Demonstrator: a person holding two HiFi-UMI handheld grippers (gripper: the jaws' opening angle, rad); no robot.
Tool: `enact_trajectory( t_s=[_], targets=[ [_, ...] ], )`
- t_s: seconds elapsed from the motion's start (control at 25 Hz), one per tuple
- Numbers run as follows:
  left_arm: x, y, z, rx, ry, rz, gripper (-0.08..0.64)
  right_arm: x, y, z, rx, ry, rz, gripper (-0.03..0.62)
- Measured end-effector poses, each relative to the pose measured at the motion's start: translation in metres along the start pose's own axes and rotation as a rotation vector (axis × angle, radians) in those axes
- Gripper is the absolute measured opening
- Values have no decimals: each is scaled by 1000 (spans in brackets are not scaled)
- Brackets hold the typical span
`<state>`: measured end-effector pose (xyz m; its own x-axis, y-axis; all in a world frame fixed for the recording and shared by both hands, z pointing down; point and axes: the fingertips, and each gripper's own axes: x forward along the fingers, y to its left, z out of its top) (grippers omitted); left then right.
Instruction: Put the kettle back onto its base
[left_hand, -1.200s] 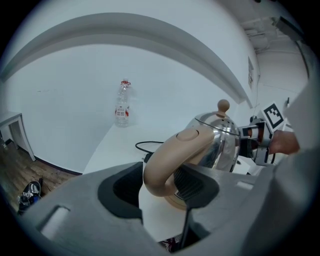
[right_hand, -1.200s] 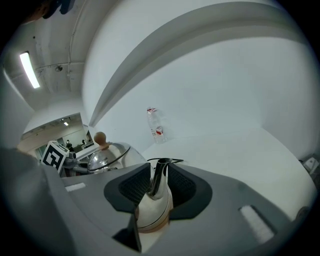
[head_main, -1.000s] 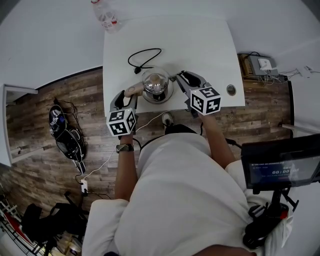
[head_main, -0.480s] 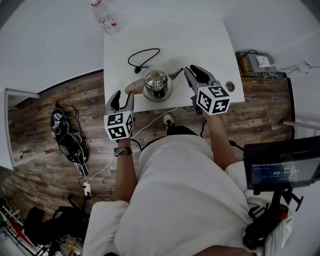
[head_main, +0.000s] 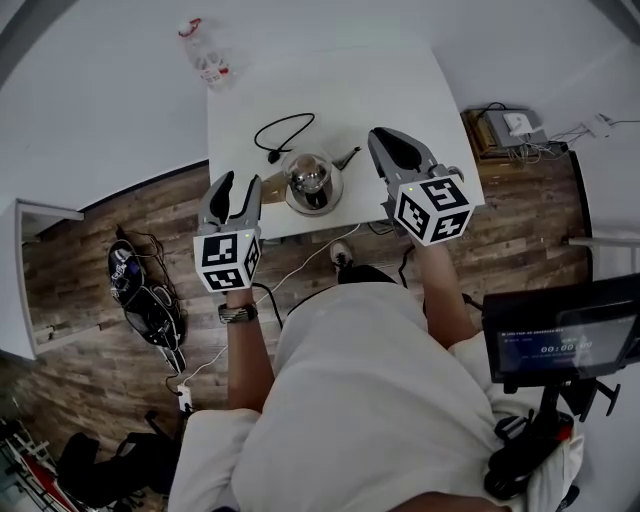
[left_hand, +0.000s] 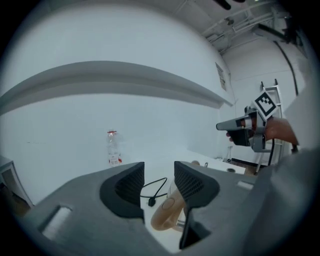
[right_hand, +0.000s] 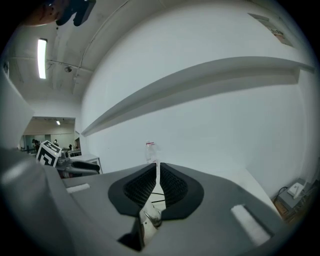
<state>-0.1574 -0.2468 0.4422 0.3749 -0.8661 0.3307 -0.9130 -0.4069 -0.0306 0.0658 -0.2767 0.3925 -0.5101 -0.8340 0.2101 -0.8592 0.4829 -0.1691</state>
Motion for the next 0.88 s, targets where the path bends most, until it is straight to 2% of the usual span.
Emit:
enact_trajectory(
  t_s=[0.12,0.28,0.32,0.68,0.88],
  targets=[
    [4,-10,34,25,-54,-37,188,-5,-2,17,-22,-25,-15,18],
    [6,-22,71,64,-122,-76,107,-12,-1,38,-62,-60,-23,9],
    [6,-25,77,73,-130,-87,106,-15,-1,42,-73,-65,-26,8],
    [2,-45,109,118,-168,-143,66,-36,-2,82,-105,-156,-26,3],
    [-6,-47,124,122,-206,-130,20,-39,0,91,-99,-173,-11,3]
  ],
)
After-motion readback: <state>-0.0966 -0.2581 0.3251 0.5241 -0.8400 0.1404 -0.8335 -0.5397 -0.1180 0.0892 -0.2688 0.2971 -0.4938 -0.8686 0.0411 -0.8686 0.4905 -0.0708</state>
